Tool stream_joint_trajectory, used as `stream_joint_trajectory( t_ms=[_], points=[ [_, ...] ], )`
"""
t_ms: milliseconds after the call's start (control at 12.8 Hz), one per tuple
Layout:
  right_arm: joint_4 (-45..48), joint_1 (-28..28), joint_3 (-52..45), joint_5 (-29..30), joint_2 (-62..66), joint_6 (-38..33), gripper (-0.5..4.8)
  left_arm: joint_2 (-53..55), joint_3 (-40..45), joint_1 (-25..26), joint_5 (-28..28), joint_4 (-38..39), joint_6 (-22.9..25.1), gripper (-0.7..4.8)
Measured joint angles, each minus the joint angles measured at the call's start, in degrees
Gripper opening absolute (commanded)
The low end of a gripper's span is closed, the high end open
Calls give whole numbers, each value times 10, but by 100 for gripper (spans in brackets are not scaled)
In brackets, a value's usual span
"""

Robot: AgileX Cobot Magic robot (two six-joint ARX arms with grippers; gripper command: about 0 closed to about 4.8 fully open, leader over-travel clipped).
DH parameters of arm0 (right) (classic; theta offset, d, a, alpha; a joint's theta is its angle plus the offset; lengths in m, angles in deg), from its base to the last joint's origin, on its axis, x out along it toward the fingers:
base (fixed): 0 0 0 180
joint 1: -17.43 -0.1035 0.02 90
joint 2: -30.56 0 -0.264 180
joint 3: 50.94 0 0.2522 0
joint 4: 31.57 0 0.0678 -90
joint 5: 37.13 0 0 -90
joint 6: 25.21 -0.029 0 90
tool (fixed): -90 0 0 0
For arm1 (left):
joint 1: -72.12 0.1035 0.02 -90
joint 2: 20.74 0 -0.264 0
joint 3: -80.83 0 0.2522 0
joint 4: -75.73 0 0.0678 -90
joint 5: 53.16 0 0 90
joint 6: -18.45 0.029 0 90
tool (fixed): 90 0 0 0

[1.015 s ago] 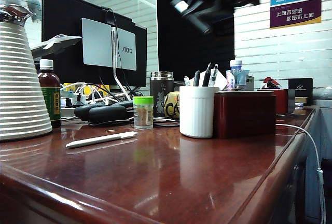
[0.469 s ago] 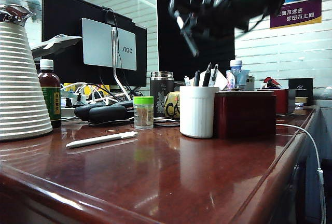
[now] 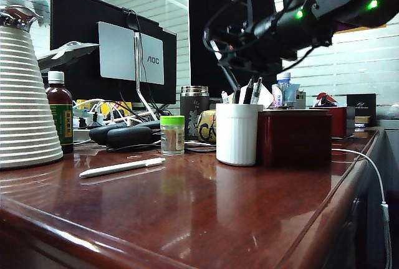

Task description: Pick up all the pens on the desk and put them into the pen holder one by one.

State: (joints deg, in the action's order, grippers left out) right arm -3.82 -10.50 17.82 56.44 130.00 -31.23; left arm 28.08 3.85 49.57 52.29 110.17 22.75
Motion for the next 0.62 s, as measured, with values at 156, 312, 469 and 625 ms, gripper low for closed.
stream_joint_trajectory(
  t_ms=[156,312,469,625],
  points=[
    [-4,3,0,-2,0,0,19,0,0,0,0,0,0,-5],
    [-5,3,0,-1,0,2,99,0,0,0,0,0,0,-5],
    [-4,3,0,-1,0,2,99,0,0,0,0,0,0,-5],
    [-4,3,-3,14,-31,2,98,0,0,0,0,0,0,-5]
  ],
)
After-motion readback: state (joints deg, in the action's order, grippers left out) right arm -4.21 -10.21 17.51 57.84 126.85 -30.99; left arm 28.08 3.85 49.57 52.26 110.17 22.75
